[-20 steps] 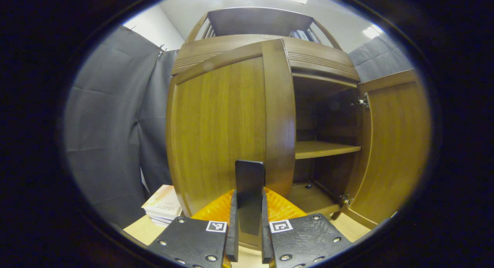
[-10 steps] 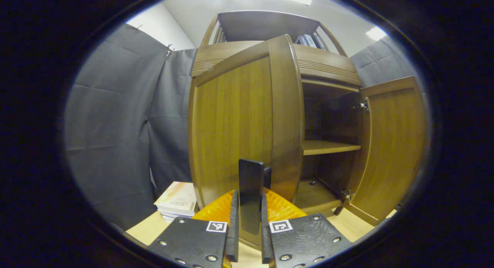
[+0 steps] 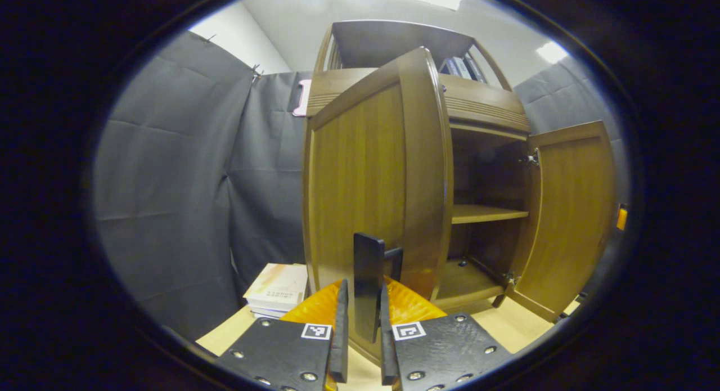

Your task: Open the right door of the double-door shoe cabinet with the right hand, and open the left door with the left hand.

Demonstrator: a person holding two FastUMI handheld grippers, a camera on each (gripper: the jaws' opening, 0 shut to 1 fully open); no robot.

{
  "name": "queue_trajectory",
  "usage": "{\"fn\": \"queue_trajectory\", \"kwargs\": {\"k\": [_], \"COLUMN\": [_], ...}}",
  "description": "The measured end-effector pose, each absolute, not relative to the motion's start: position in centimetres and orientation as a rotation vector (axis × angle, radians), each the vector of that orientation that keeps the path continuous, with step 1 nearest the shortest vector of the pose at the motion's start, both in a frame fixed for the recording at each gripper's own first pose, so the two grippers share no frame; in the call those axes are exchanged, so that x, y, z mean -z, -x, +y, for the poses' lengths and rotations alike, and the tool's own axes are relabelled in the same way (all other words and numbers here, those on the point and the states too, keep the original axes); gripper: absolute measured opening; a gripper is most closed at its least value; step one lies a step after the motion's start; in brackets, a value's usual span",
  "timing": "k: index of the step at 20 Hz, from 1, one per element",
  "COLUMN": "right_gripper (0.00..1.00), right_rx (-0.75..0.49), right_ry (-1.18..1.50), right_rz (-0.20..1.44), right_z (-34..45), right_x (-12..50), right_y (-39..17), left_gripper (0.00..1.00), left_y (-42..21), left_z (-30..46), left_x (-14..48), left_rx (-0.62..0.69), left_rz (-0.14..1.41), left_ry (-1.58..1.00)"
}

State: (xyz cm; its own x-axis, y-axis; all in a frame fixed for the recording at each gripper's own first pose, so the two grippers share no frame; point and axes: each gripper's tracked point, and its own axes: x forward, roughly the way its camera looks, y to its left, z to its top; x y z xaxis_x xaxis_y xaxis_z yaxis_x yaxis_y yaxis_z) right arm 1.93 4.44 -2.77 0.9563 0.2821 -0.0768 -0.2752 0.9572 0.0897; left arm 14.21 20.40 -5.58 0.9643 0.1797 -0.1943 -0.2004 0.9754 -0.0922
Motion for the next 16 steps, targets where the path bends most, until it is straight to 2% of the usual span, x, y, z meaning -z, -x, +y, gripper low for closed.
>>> {"fn": "queue_trajectory", "kwargs": {"k": [1,4,5,6,16], "right_gripper": [0.97,0.97,0.92,0.97,0.97], "right_rx": [-0.288,-0.297,-0.299,-0.301,-0.319], "right_ry": [-0.08,-0.074,-0.075,-0.076,-0.062], "right_rz": [0.089,0.086,0.086,0.086,0.08], "right_z": [4.9,6.2,6.6,7.0,11.5], "right_x": [2.8,2.7,2.6,2.6,1.9], "right_y": [-1.8,-1.6,-1.6,-1.5,-0.7], "left_gripper": [0.27,0.24,0.23,0.22,0.22], "left_y": [-13.9,-13.3,-13.0,-12.7,-9.7], "left_z": [20.7,21.8,22.2,22.5,28.1], "left_x": [5.6,5.8,5.9,6.0,6.6], "left_rx": [-0.192,-0.192,-0.193,-0.194,-0.223], "left_rz": [0.188,0.186,0.185,0.184,0.178], "left_ry": [0.113,0.127,0.129,0.128,0.132]}}
